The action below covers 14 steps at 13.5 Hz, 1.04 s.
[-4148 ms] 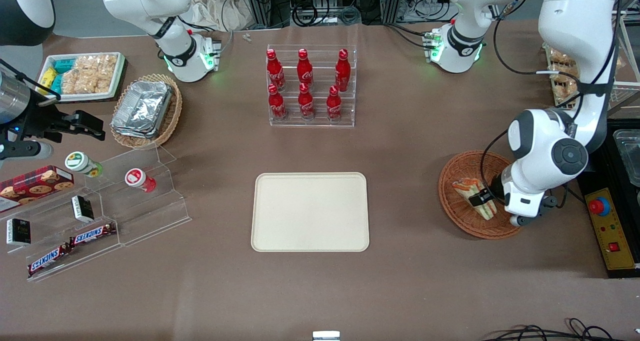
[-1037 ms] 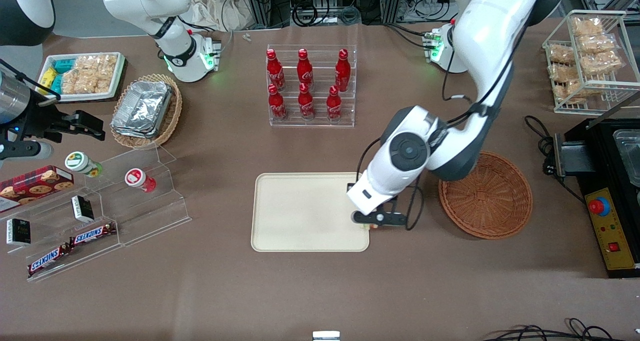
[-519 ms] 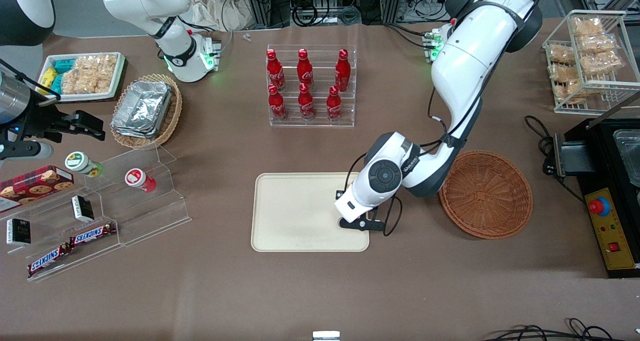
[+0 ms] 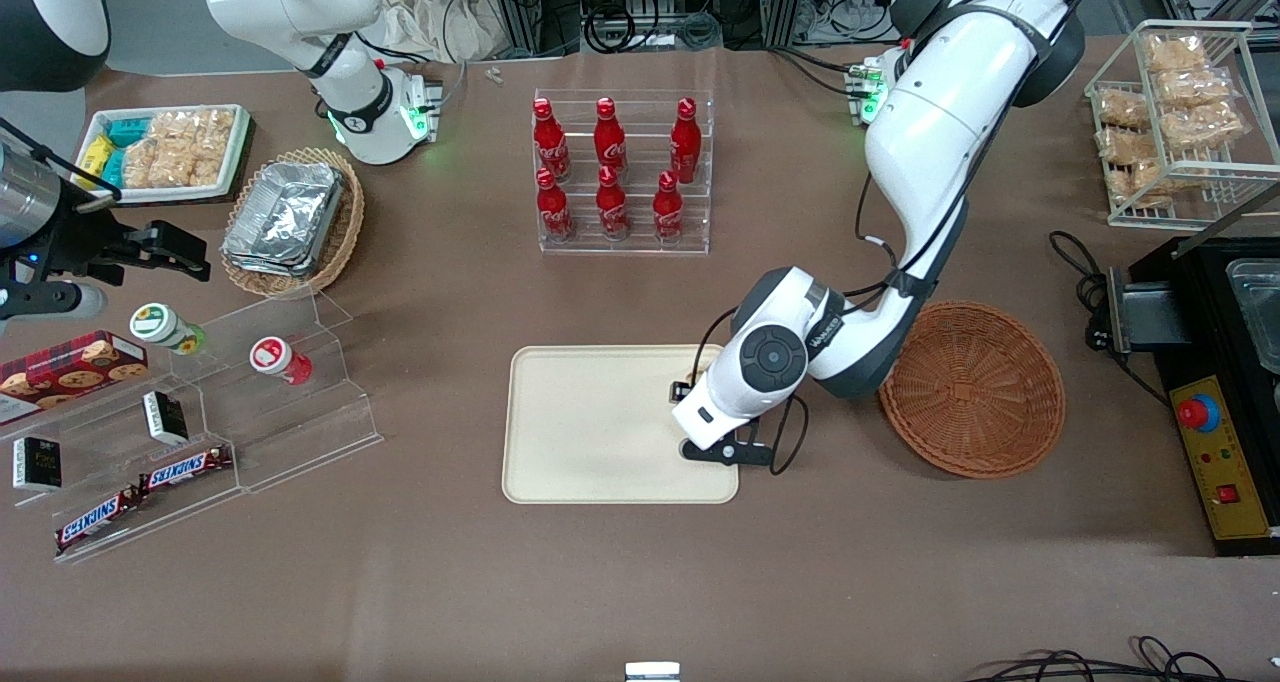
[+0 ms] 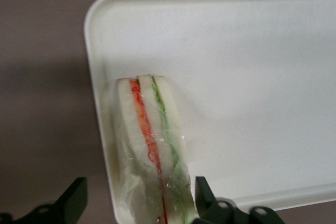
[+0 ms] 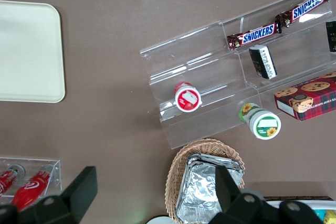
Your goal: Place sandwich from basket to tray
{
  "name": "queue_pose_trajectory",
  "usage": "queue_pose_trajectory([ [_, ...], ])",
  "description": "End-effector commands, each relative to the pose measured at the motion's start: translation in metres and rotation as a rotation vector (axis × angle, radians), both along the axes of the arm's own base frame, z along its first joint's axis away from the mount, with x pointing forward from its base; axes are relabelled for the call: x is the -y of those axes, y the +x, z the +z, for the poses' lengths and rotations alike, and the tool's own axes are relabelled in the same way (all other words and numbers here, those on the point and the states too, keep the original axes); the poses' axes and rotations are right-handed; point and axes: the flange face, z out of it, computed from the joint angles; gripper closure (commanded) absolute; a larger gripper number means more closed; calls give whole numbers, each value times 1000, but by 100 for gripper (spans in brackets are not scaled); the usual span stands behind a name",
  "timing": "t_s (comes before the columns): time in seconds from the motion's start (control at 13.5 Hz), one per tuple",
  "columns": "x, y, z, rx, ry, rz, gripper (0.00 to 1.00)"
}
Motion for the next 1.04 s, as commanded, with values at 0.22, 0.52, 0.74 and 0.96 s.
queue_pose_trajectory([
  [0.22,-87,2,173,-27,35,-4,1],
  [0.52,-186,6,258,7,66,-12,1],
  [0.74,-259,8,296,41,76,96,1],
  [0.96,-305,-3,317,22,148,140,1],
])
